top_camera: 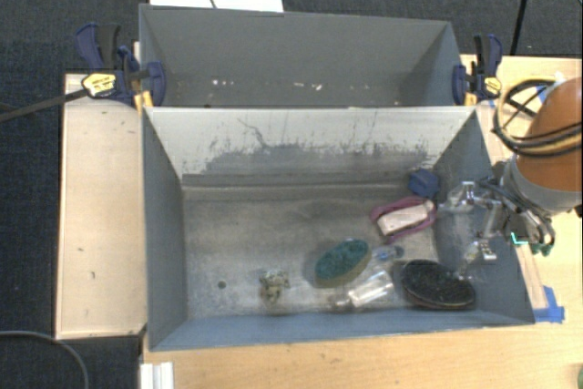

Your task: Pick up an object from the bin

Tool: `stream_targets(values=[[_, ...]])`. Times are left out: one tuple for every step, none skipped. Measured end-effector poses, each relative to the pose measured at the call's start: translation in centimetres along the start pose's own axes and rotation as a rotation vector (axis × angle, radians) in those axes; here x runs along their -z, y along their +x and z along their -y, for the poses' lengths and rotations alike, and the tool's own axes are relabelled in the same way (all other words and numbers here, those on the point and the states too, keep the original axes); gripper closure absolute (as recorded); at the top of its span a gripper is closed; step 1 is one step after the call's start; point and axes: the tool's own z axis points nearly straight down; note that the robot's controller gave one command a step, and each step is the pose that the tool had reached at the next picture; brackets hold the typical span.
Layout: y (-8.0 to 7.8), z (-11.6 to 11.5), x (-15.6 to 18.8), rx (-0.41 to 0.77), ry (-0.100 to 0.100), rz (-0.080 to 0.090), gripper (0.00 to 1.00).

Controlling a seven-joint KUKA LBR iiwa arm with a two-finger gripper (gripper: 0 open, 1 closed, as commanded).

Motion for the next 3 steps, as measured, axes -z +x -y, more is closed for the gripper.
stream_targets(values=[[1.8,-4.7,-9.7,0.131,0.004,0.019,0.0],[1.6,-4.7,-9.5,0.136,0.005,0.027,1.0],[1.0,-6.0,8.2,0.08,0.002,0.015,1.0]])
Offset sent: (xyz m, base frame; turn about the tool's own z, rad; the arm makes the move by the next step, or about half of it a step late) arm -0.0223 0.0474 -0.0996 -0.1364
